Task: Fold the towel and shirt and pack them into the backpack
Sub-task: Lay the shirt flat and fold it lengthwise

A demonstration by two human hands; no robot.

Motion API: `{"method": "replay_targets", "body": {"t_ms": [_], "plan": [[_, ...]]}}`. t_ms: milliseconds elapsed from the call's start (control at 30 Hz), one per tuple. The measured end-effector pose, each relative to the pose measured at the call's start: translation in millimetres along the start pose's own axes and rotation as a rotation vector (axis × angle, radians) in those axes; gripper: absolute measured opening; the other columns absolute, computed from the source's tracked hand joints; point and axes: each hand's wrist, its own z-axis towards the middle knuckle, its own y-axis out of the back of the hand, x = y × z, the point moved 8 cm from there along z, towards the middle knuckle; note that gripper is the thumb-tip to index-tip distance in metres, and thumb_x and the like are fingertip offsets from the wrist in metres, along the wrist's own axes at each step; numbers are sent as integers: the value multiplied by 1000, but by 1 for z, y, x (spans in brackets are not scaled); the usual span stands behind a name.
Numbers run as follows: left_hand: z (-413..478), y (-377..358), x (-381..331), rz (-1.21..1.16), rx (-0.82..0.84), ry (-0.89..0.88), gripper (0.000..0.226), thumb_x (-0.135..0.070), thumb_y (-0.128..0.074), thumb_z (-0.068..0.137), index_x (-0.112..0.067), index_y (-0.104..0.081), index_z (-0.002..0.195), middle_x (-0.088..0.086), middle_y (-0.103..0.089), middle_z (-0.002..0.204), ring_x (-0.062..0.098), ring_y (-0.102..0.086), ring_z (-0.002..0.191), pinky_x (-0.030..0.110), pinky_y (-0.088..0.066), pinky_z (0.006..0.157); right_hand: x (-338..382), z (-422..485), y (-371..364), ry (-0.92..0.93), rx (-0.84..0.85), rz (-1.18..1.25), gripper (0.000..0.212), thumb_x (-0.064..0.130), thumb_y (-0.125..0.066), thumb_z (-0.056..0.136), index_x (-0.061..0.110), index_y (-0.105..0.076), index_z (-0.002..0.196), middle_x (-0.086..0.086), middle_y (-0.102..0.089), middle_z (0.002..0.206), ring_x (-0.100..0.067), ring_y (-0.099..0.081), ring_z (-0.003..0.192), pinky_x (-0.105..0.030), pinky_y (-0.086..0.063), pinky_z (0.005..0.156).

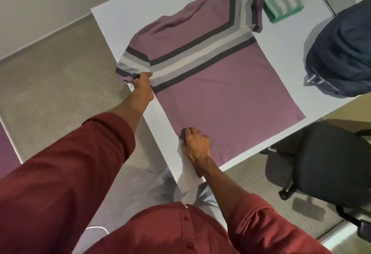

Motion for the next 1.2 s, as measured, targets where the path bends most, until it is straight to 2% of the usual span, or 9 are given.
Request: {"method": "replay_targets", "body": {"t_ms": [67,200,400,533,733,833,967,1067,1200], "plan": [[27,8,7,-17,-39,84,82,-49,-79,64,-24,-58,138,2,-73,123,27,-68,107,36,-57,86,-2,3,4,-7,-7,1,25,31,-64,99,27,-60,123,0,-70,119,-25,-66,97,-44,-57,96],[2,-2,2,-87,-20,68,42,-27,-72,95,-14,-62,134,0,-77,122,18,-74,98,28,-56,67,-5,4,13,7,22,11,39,35,-59,105,20,-50,140,-8,-69,122,-34,-69,97,-39,-50,79],[-5,-2,-5,-97,-19,23,42,-19,-69,96,-15,-62,137,3,-79,120,17,-75,93,31,-62,84,-6,-4,22,140,46,147,28,34,-46,112,28,-31,135,-5,-64,110,-25,-58,77,-47,-62,78],[-7,-2,-22,-160,-55,-92,58,-7,-67,94,-22,-44,145,10,-76,112,22,-72,81,23,-53,52,-11,-9,26,229,38,68,28,39,-40,113,27,-51,136,-3,-58,125,-24,-64,89,-47,-65,80],[-3,-20,-54,-43,-84,-301,64,-4,-57,99,-30,-40,156,16,-68,107,12,-54,43,19,-41,41,-35,-8,48,20,-35,170,31,39,-66,101,15,-63,122,-4,-58,121,-28,-63,87,-43,-60,77],[-3,-39,-74,41,-90,-421,63,-6,-58,101,-31,-44,157,11,-71,123,15,-60,56,23,-49,47,-51,-4,52,-9,-9,222,35,6,-69,90,18,-54,119,-3,-54,120,-33,-61,84,-47,-59,71],[-16,-85,-93,195,-38,-537,69,-11,-61,101,-43,-43,159,1,-69,131,26,-74,106,35,-65,85,-77,-7,77,-14,-20,371,62,-5,-63,76,28,-44,125,1,-57,109,-31,-58,77,-33,-42,55],[-13,-125,-100,298,20,-596,70,-7,-59,98,-44,-47,156,-2,-69,131,25,-71,115,47,-62,102,-102,-8,98,-102,-38,441,79,-8,-64,71,27,-35,136,3,-56,93,-19,-53,63,-29,-32,48],[-13,-188,-85,414,217,-508,69,-12,-56,103,-34,-32,165,9,-67,113,14,-68,75,32,-64,69,-137,4,102,-207,-36,385,74,-6,-68,80,23,-33,139,-8,-66,97,-17,-55,62,-28,-36,46]]}}
